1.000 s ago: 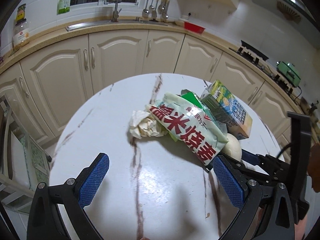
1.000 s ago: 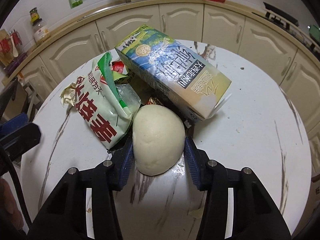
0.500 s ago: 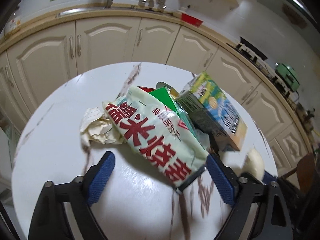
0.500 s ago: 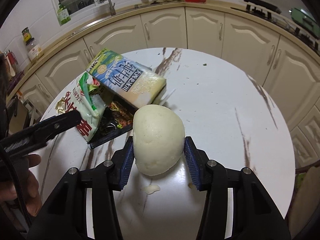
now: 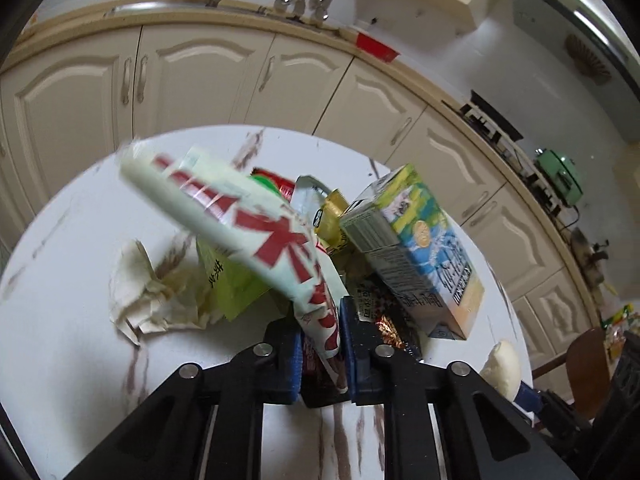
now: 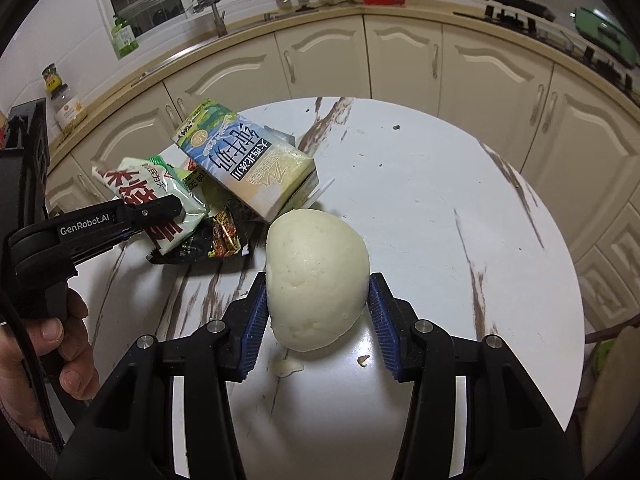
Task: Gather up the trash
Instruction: 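Grasp the white-red snack wrapper with the left gripper while the right grasps the white bun, then lift the wrapper and bun and carry both toward the blue bin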
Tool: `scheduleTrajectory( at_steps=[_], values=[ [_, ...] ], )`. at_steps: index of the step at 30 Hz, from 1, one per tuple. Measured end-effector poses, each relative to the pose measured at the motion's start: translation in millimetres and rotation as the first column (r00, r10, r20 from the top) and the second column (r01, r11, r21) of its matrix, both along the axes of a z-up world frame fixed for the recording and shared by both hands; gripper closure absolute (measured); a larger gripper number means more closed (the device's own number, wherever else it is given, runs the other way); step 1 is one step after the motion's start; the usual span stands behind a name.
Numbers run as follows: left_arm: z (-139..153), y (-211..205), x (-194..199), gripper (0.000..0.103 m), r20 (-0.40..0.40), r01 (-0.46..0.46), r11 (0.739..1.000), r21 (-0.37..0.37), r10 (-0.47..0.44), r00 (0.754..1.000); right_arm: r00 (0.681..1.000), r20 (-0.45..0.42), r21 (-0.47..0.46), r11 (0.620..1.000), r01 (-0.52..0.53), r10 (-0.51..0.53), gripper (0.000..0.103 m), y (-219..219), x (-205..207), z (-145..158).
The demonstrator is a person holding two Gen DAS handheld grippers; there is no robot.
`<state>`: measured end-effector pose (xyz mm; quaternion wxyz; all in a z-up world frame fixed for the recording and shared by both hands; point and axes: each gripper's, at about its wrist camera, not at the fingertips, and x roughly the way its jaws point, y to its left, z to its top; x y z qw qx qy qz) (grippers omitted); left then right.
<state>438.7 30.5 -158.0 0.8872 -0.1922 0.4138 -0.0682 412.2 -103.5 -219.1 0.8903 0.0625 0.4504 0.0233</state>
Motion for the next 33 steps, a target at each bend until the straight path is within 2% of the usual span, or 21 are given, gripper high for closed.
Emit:
scheduleTrajectory(
  at_steps=[11, 20, 25, 33],
  values=[
    [15.1, -2.7, -44.4, 0.095, 0.117, 0.019, 0.991, 0.134, -0.035, 0.993, 0.999, 0.049, 0.020, 1.000, 0.015, -0.016, 0.057, -4.6, -22.1, 20.3],
    [26.3, -28.3, -105.1, 0.095, 0.168, 0.052, 0.982, 0.182, -0.084, 0.982, 0.995, 0.101, 0.027, 1.000, 0.014, -0.017, 0.057, -2.1, -49.7, 42.6],
    [47.3, -46.7, -131.1, 0.095, 0.220, 0.074, 0.973, 0.218, -0.123, 0.968, 0.989, 0.142, 0.030, 0.999, 0.026, -0.030, 0.057, -5.9, -69.4, 58.5],
    [81.0, -95.5, -175.2, 0.095, 0.301, 0.153, 0.950, 0.272, -0.235, 0.924, 0.972, 0.216, 0.046, 0.996, 0.079, -0.087, 0.057, -32.0, -110.6, 86.0]
  ],
)
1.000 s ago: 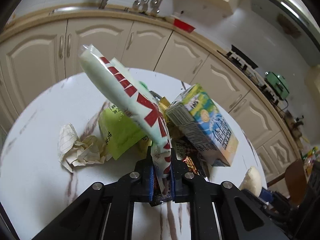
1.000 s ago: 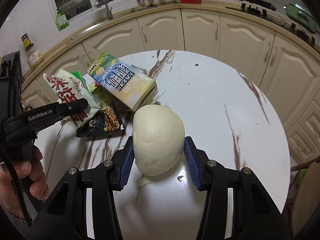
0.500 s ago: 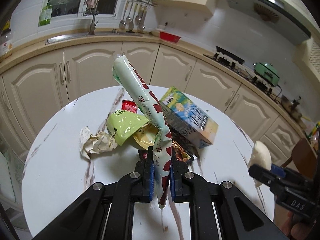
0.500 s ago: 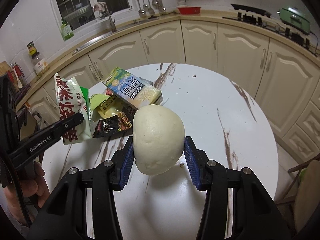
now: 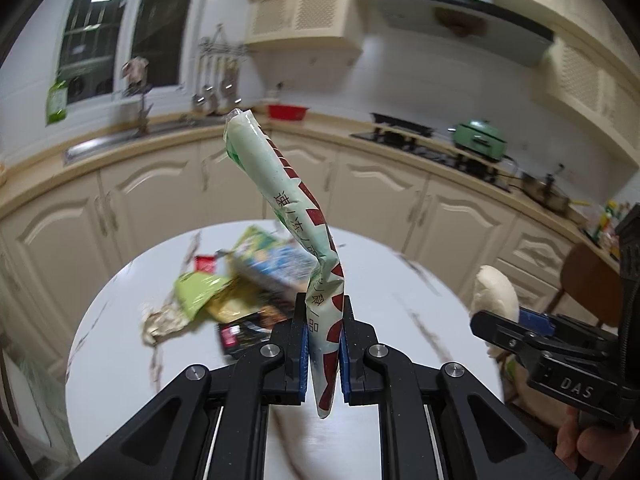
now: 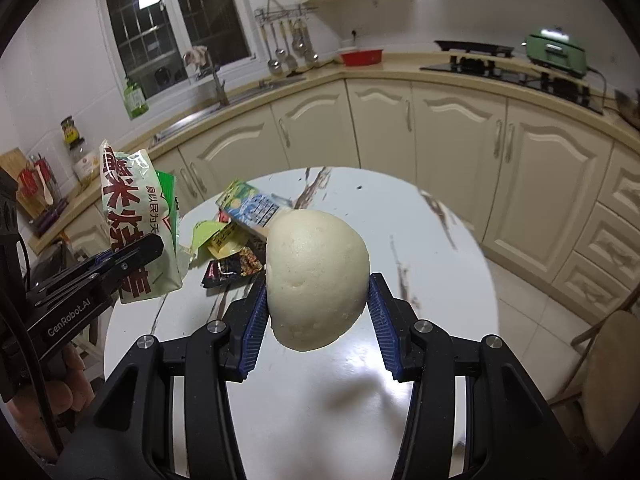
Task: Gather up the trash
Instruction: 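Lift the wrapper and bun and carry both toward the blue bin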
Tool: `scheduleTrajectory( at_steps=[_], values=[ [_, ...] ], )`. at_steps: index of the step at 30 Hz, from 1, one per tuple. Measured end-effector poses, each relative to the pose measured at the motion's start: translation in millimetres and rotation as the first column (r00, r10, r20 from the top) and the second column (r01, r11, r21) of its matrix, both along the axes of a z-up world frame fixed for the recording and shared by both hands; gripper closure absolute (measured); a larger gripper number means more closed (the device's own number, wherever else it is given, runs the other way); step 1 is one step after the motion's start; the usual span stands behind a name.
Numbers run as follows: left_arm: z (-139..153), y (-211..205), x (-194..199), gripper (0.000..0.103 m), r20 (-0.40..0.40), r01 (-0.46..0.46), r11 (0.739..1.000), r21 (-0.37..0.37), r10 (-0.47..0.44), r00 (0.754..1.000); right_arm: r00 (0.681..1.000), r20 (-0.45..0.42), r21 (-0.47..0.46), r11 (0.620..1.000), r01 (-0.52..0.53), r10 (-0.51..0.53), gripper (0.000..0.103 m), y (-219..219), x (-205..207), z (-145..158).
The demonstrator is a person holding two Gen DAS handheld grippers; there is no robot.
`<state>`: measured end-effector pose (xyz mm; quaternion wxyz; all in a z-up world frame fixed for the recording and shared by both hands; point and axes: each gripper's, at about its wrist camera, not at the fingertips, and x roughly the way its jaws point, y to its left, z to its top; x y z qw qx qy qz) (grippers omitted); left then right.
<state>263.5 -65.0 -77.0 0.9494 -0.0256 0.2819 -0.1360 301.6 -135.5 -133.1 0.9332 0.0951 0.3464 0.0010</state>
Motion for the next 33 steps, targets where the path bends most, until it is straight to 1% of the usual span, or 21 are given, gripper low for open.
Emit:
scheduleTrajectory(
  at_steps=[4, 9, 12, 13, 16, 18, 20, 21, 24, 26, 27, 28, 29, 31, 33],
  values=[
    [7.0, -35.7, -11.8, 0.095, 0.022, 0.079, 0.997, 0.016, -0.079, 0.997, 0.997, 0.036, 0.008, 0.998, 0.065, -0.065, 0.057, -29.8, -28.1, 12.3],
    [7.8, -99.5, -21.7, 0.095, 0.026, 0.204, 0.979, 0.032, -0.204, 0.979, 0.981, 0.067, 0.021, 0.983, 0.181, -0.182, 0.057, -81.8, -67.0, 22.2],
    [2.3, -142.9, -27.1, 0.095, 0.008, 0.290, 0.957, 0.029, -0.290, 0.957, 0.963, 0.076, 0.032, 0.966, 0.257, -0.259, 0.057, -116.1, -90.6, 24.2],
    [1.4, -152.7, -26.6, 0.095, 0.004, 0.305, 0.952, 0.028, -0.305, 0.952, 0.958, 0.076, 0.034, 0.961, 0.276, -0.278, 0.057, -124.2, -96.4, 24.9],
    [-8.0, -194.4, -30.2, 0.095, -0.016, 0.379, 0.925, 0.035, -0.379, 0.925, 0.937, 0.070, 0.042, 0.939, 0.341, -0.343, 0.057, -154.2, -116.1, 22.2],
    [-20.0, -224.2, -30.9, 0.095, -0.046, 0.426, 0.904, 0.037, -0.424, 0.904, 0.921, 0.054, 0.050, 0.922, 0.383, -0.386, 0.057, -175.7, -129.5, 15.7],
    [-33.3, -250.7, -25.3, 0.095, -0.091, 0.463, 0.886, 0.030, -0.459, 0.884, 0.906, 0.026, 0.063, 0.905, 0.420, -0.423, 0.057, -198.2, -138.1, 3.3],
    [-46.4, -268.5, -22.7, 0.095, -0.131, 0.485, 0.874, 0.021, -0.479, 0.868, 0.898, 0.005, 0.068, 0.896, 0.440, -0.441, 0.057, -210.3, -141.0, -5.8],
    [-77.1, -306.5, -11.1, 0.095, -0.218, 0.525, 0.851, 0.026, -0.508, 0.834, 0.875, -0.067, 0.100, 0.869, 0.484, -0.480, 0.057, -247.8, -147.1, -39.1],
    [-98.7, -327.6, -1.5, 0.095, -0.280, 0.544, 0.838, 0.028, -0.516, 0.809, 0.857, -0.131, 0.125, 0.849, 0.514, -0.499, 0.057, -274.3, -151.8, -69.9],
    [-112.8, -339.8, 3.7, 0.095, -0.317, 0.551, 0.834, 0.031, -0.514, 0.797, 0.850, -0.157, 0.138, 0.841, 0.524, -0.504, 0.057, -284.9, -151.4, -82.9],
    [-127.7, -351.4, 8.4, 0.095, -0.353, 0.557, 0.830, 0.038, -0.510, 0.784, 0.840, -0.194, 0.159, 0.829, 0.536, -0.507, 0.057, -297.8, -150.1, -102.6],
    [-134.8, -357.5, 15.1, 0.095, -0.374, 0.560, 0.828, 0.040, -0.507, 0.777, 0.833, -0.220, 0.173, 0.820, 0.545, -0.507, 0.057, -307.4, -149.3, -116.4],
    [-157.5, -376.5, 27.6, 0.095, -0.432, 0.567, 0.823, 0.044, -0.496, 0.753, 0.816, -0.284, 0.205, 0.800, 0.564, -0.503, 0.057, -326.6, -144.9, -152.0],
    [-179.8, -396.9, 39.9, 0.095, -0.483, 0.578, 0.814, 0.054, -0.485, 0.729, 0.804, -0.330, 0.227, 0.785, 0.576, -0.495, 0.057, -339.0, -146.1, -180.9]
  ],
)
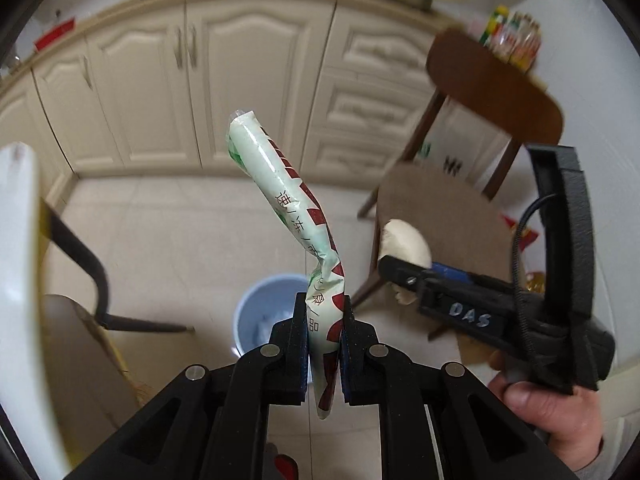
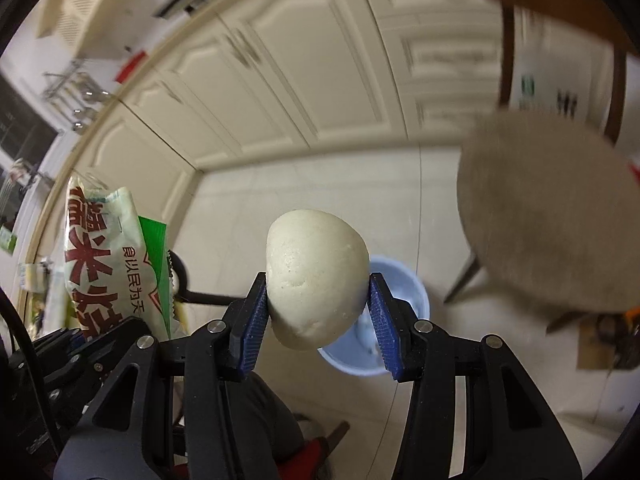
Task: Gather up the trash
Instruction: 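Lift the wrapper and bun and carry both toward the blue bin, then open both grippers over the blue bin to drop wrapper and bun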
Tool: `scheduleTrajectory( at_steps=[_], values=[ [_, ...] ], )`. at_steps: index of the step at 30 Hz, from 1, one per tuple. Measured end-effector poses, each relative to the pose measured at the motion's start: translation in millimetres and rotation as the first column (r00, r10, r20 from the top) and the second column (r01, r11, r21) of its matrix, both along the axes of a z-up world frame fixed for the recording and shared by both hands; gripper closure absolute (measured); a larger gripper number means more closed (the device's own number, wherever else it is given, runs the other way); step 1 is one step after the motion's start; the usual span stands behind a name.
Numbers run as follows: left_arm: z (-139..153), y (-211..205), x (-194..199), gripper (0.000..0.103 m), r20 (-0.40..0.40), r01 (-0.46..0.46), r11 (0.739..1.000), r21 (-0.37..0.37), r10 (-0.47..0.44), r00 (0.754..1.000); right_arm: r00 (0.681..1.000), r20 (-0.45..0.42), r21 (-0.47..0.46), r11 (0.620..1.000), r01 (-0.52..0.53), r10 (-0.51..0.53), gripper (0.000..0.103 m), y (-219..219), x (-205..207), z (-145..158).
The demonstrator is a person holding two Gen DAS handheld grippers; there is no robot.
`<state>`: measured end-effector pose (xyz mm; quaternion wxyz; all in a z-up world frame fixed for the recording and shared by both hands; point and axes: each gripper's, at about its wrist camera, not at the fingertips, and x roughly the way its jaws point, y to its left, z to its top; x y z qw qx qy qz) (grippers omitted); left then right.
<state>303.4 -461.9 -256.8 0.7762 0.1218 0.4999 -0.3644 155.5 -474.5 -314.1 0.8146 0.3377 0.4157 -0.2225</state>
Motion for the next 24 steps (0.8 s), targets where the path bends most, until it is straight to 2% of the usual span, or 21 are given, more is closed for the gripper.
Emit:
scheduleTrajectory(
  at_steps=[5, 9, 10, 12, 13, 14, 15, 16, 17, 22, 24],
  values=[
    [-45.1, -35.6, 35.9, 0.094, -0.095, 0.014, 0.995, 0.094, -0.005, 0.995, 0.998, -0.055, 0.108, 0.994, 0.019, -0.013, 0.057, -23.6, 5.6, -65.5],
    [-69.8, -61.1, 62.5, 0.093, -0.145, 0.008, 0.988, 0.155, 0.015, 0.989, 0.998, -0.066, 0.152, 0.988, 0.019, -0.009, 0.057, -36.9, 12.6, -95.9],
    [-72.4, -64.1, 69.0, 0.090, -0.150, 0.006, 0.986, 0.164, 0.019, 0.988, 0.998, -0.068, 0.161, 0.987, 0.021, -0.011, 0.057, -38.8, 13.3, -100.6],
    [-77.2, -74.6, 74.7, 0.075, -0.148, 0.000, 0.981, 0.192, 0.029, 0.989, 0.998, -0.068, 0.177, 0.984, 0.025, -0.014, 0.055, -42.9, 16.0, -110.4],
    [-76.9, -77.1, 75.8, 0.062, -0.144, -0.005, 0.980, 0.200, 0.034, 0.989, 0.997, -0.070, 0.182, 0.983, 0.032, -0.019, 0.054, -44.9, 16.6, -114.0],
    [-71.0, -83.6, 79.3, 0.053, -0.136, -0.011, 0.979, 0.203, 0.040, 0.990, 0.997, -0.078, 0.188, 0.981, 0.041, -0.026, 0.049, -47.4, 17.2, -119.5],
    [-69.3, -91.0, 84.1, 0.050, -0.123, -0.021, 0.979, 0.204, 0.047, 0.991, 0.996, -0.079, 0.197, 0.979, 0.047, -0.032, 0.044, -48.7, 17.6, -122.8],
    [-68.4, -93.2, 86.3, 0.045, -0.111, -0.029, 0.978, 0.207, 0.053, 0.992, 0.996, -0.076, 0.205, 0.977, 0.057, -0.042, 0.030, -49.8, 16.7, -125.4],
    [-66.2, -92.9, 86.5, 0.042, -0.099, -0.037, 0.977, 0.208, 0.059, 0.993, 0.996, -0.070, 0.211, 0.975, 0.072, -0.058, 0.022, -51.5, 15.8, -126.7],
    [-58.8, -92.5, 77.1, 0.035, -0.048, -0.063, 0.973, 0.223, 0.075, 0.996, 0.991, -0.071, 0.203, 0.972, 0.122, -0.110, 0.006, -54.2, 5.1, -124.0],
    [-50.2, -86.6, 66.8, 0.025, -0.025, -0.066, 0.973, 0.221, 0.073, 0.997, 0.989, -0.077, 0.190, 0.971, 0.142, -0.129, 0.000, -54.1, -0.9, -117.7]
  ],
)
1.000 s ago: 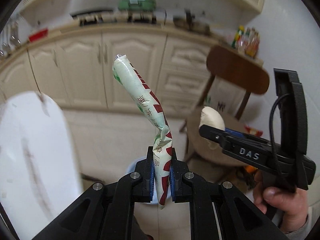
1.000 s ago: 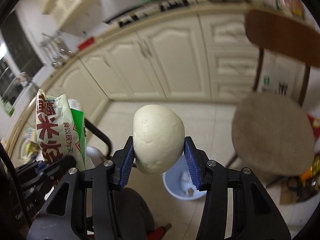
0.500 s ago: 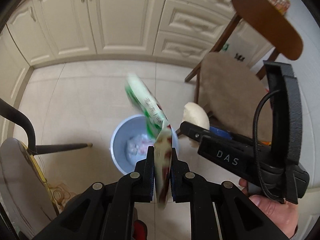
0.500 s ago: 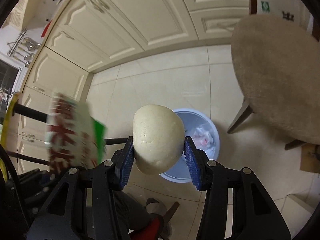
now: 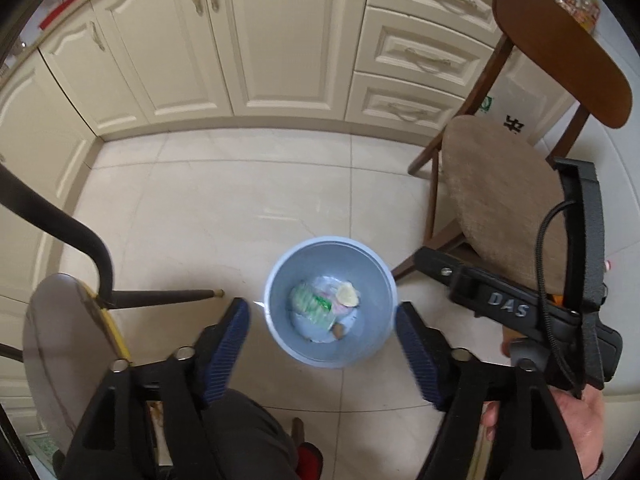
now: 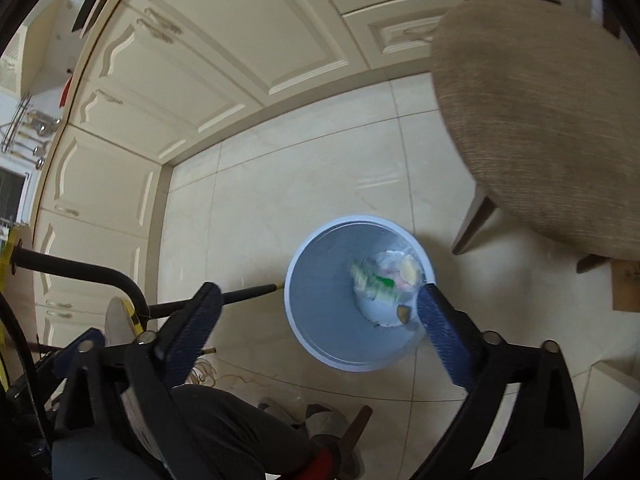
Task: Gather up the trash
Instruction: 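Open both grippers over the blue bin to drop wrapper and bun, then move both grippers back from the bin to the table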
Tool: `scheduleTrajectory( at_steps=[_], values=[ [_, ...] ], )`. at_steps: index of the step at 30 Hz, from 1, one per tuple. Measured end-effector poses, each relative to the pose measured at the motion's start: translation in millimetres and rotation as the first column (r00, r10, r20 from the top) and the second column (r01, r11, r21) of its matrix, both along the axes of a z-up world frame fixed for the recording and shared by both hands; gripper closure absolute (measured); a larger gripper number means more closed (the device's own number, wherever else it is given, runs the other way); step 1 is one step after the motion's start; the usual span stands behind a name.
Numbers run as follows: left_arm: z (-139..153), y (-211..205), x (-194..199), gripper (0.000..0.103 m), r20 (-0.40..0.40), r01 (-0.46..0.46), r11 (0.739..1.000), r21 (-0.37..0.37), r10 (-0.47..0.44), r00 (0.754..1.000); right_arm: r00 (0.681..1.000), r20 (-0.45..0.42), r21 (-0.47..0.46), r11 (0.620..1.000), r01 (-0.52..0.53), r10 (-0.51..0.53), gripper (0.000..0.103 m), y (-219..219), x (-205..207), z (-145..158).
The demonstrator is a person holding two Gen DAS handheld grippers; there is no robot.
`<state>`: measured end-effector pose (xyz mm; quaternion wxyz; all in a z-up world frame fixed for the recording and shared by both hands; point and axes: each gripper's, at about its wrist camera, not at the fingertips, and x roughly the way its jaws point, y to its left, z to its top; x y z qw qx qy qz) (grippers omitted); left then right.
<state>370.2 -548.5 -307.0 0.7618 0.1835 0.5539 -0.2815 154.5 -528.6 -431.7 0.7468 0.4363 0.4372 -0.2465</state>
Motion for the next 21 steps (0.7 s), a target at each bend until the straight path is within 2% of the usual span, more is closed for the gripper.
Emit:
scheduleTrajectory(
  at_steps=[2, 5, 12, 21],
  values=[
    [11.6, 8.5, -10.0, 0.013, 0.016, 0.016, 1.000, -0.022, -0.015, 1.000, 1.000, -0.009, -0.016, 1.000, 0.024, -0.024, 0.000, 1.6, -7.4, 9.0],
    [30.3, 20.4, -25.5, 0.001, 0.054, 0.054, 0.997, -0.053, -0.051, 0.997, 0.999, -0.024, -0.035, 0.998, 0.043, -0.044, 0.000, 5.5, -15.9, 24.2],
    [78.4, 64.1, -57.8, 0.001, 0.124, 0.081, 0.989, -0.127, -0.065, 0.990, 0.998, 0.005, -0.095, 0.994, 0.059, -0.059, 0.000, 25.1, -28.5, 76.9],
    [154.4, 161.5, -103.2, 0.001, 0.218, 0.092, 0.968, -0.232, -0.041, 0.975, 0.995, 0.102, -0.222, 0.975, 0.024, -0.002, 0.000, 72.1, -21.0, 169.4]
  ],
)
